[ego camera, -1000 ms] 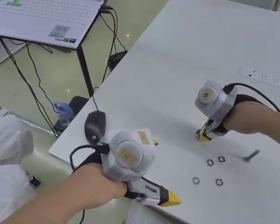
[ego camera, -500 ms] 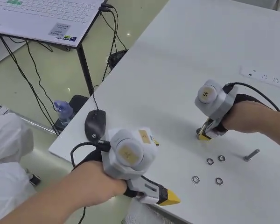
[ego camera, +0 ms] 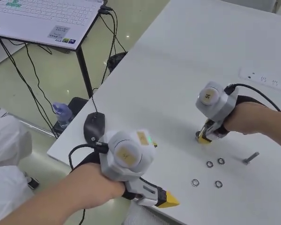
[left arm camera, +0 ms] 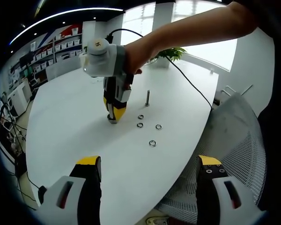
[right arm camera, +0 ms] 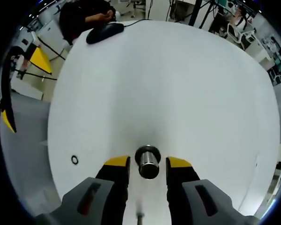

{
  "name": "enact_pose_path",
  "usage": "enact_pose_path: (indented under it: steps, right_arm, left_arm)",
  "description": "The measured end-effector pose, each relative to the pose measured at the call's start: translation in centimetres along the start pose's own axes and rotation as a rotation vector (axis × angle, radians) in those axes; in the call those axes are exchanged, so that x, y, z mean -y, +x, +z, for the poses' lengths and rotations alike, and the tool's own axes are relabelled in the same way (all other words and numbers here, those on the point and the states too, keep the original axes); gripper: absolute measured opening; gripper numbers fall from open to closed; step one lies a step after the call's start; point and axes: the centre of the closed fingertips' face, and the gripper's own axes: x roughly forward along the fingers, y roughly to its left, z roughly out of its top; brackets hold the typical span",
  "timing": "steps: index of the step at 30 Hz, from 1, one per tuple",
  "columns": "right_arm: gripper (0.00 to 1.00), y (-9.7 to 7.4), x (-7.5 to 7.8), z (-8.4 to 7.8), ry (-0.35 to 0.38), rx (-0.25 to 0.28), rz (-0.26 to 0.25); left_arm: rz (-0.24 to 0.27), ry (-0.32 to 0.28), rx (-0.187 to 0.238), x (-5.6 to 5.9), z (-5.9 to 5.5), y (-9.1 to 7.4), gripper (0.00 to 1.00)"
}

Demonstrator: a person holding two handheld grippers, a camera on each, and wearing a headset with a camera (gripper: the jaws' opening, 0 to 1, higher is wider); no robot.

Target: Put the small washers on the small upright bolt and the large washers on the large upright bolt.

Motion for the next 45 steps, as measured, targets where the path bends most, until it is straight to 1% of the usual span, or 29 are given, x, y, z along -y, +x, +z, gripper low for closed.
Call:
enact_pose_path:
  steps: [3,6,7,9,11,15,18,23,28,30,33,38,41,45]
  right_arm:
    - [0.32,-0.5,-0.2,0.1,0.001,0.017,0.013]
    - [0.32,-1.1,-0.4,0.3,-0.023,0.030,0.010]
    - [0.32,-1.3,-0.4,0.6,-0.063,0.049,0.007]
    - [0.32,-1.6,-0.5,0.3,-0.058,0.038,-0.007]
    - [0.32,-2.0,-0.6,0.5,-0.072,0.049,-0.019]
    - [0.32,-2.9,-0.8,1.0,-0.073,0.071,-0.031]
    - [0.32,-3.3,-1.0,1.0,-0.098,0.070,-0.038]
    - [0.31,-3.6,-1.2,0.2,-0.092,0.061,-0.034]
    - [0.31,-4.1,-2.1,-0.4,-0.092,0.069,-0.026]
    - [0.31,-4.0,-1.9,-0.7,-0.101,0.069,-0.026]
    - [0.32,-4.0,-2.3,-1.1,-0.102,0.075,-0.019]
    - [0.32,-4.0,-3.4,-1.9,-0.096,0.091,-0.002]
    - [0.32,-4.2,-3.8,-2.4,-0.091,0.096,-0.004]
    - [0.33,-4.2,-4.5,-2.7,-0.088,0.111,0.000]
  left_arm:
    - [-0.006,-0.003,0.000,0.2,0.0,0.0,0.83]
    - [-0.001,-0.010,0.008,0.1,0.1,-0.1,0.84]
    - [0.002,-0.011,0.004,0.0,0.0,-0.1,0.84]
    - [0.000,-0.005,0.004,0.0,0.0,-0.1,0.84]
    - [0.000,0.002,0.000,0.1,0.0,-0.1,0.84]
    - [0.006,0.002,0.000,0.1,0.1,-0.3,0.84]
    - [0.007,0.001,-0.005,0.1,-0.1,-0.5,0.84]
    - [0.009,0.006,-0.015,0.2,-0.2,-0.8,0.84]
    - [0.017,0.003,-0.016,0.1,-0.2,-1.1,0.84]
    - [0.016,0.006,-0.017,0.2,-0.1,-1.2,0.84]
    - [0.016,0.008,-0.017,0.2,0.0,-1.1,0.84]
    - [0.016,0.012,-0.010,0.1,0.3,-1.0,0.84]
    - [0.019,0.009,0.003,0.1,0.6,-0.9,0.84]
    - [0.015,0.013,0.003,0.3,0.8,-0.9,0.84]
